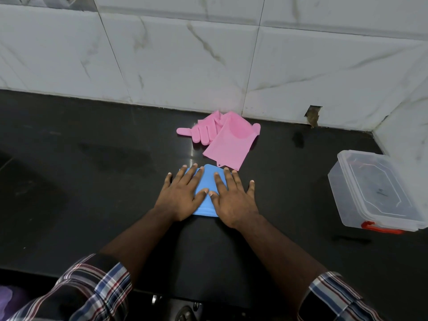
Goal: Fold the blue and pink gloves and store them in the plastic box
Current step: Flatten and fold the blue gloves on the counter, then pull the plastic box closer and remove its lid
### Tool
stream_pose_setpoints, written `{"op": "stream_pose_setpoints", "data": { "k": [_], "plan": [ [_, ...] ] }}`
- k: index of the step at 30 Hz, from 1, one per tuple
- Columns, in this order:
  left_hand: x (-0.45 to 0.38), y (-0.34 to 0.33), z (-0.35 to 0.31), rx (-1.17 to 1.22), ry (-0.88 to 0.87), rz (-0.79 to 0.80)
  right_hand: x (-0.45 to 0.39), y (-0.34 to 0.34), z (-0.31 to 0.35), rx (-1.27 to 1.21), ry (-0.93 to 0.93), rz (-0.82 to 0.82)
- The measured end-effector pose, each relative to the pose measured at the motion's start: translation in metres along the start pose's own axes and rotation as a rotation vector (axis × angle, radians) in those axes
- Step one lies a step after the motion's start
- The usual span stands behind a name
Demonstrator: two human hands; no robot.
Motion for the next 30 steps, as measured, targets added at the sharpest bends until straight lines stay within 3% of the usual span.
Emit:
{"op": "stream_pose_setpoints", "data": {
  "k": [8,18,25,30],
  "plan": [
    [-0.001,-0.006,-0.001,-0.029,0.019,-0.029,-0.002,-0.004,0.000,0.008,-0.008,-0.003],
    [0.006,0.032,-0.018,-0.058,0.090,0.218,0.013,0.013,0.002,-0.038,0.012,0.015],
    [0.000,0.052,-0.094,-0.068,-0.032,-0.100,0.039,0.039,-0.025,-0.033,-0.025,-0.093],
    [-0.014,0.044,-0.161,0.140,-0.148,-0.078,0.069,0.057,-0.073,-0.063,-0.102,-0.113]
  ]
}}
Point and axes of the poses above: each hand's wrist, its own x-axis away from the middle knuckle, its own y-axis out of the back of the hand, z = x × y, the point moved 1 cm from there along -x, towards the middle knuckle, and after that the axes turned 14 degrees about z, right-handed, at the moved point
